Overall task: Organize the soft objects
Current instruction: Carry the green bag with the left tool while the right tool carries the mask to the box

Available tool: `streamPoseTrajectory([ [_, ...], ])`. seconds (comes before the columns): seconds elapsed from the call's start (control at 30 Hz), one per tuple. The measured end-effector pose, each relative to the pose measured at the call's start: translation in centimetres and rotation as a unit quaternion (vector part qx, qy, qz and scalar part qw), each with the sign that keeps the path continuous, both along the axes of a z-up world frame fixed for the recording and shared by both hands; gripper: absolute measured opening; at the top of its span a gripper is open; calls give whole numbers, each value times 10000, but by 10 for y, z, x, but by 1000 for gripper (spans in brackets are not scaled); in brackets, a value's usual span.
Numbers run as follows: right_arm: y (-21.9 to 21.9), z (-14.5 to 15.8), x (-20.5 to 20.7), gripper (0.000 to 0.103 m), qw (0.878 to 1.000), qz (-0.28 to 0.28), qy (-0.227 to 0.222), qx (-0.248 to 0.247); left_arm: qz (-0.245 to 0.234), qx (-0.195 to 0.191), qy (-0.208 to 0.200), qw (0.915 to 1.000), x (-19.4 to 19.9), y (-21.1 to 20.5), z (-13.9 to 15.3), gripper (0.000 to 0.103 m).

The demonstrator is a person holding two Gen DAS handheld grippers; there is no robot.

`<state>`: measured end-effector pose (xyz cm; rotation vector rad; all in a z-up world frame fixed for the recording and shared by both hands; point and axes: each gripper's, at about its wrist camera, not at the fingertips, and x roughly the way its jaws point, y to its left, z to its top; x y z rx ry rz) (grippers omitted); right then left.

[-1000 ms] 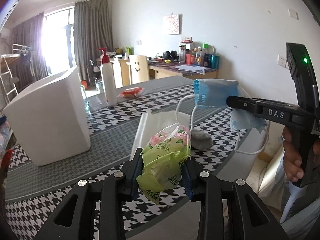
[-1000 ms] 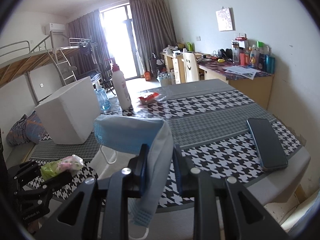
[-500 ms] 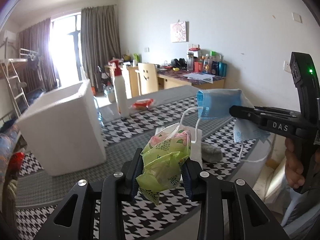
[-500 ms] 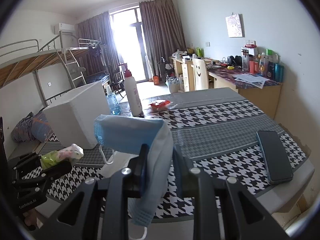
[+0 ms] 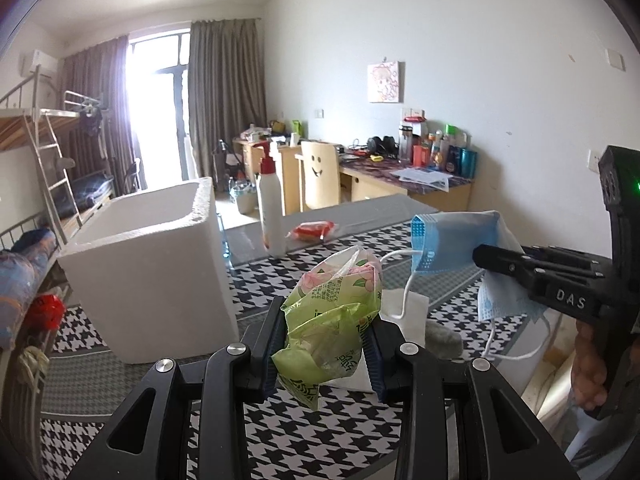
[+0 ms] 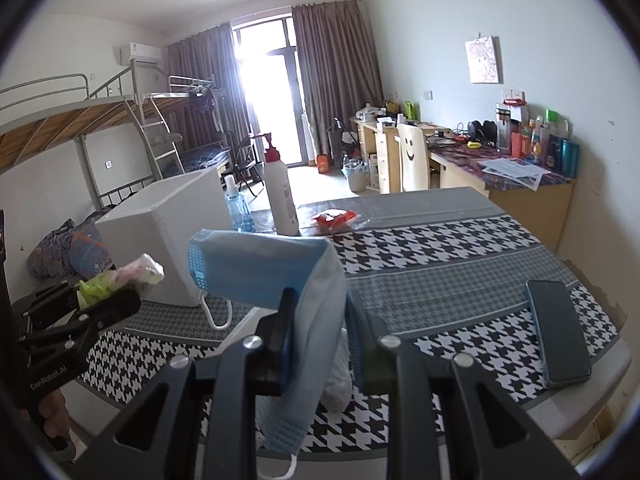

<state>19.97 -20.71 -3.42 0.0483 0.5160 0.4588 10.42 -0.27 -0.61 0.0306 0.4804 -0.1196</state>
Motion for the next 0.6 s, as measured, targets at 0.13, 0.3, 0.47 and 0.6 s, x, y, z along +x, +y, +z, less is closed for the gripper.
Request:
streamPoseTrajectory([
  [0.13,5,4,-1,28,9999,91,-66,-16,70,21,-41,10000,2,5,4,37],
  [0.3,12,9,2,28,9998,142,-109,-65,176,90,-115,9997,6,10,14,37],
  [0.47,21,15,5,28,9997,183,-148,-96,246,145,-208,9994,8,15,22,37],
  [0.6,26,19,8,28,9995,220,-182,-109,320,171,-259,9990,12,19,27,37],
])
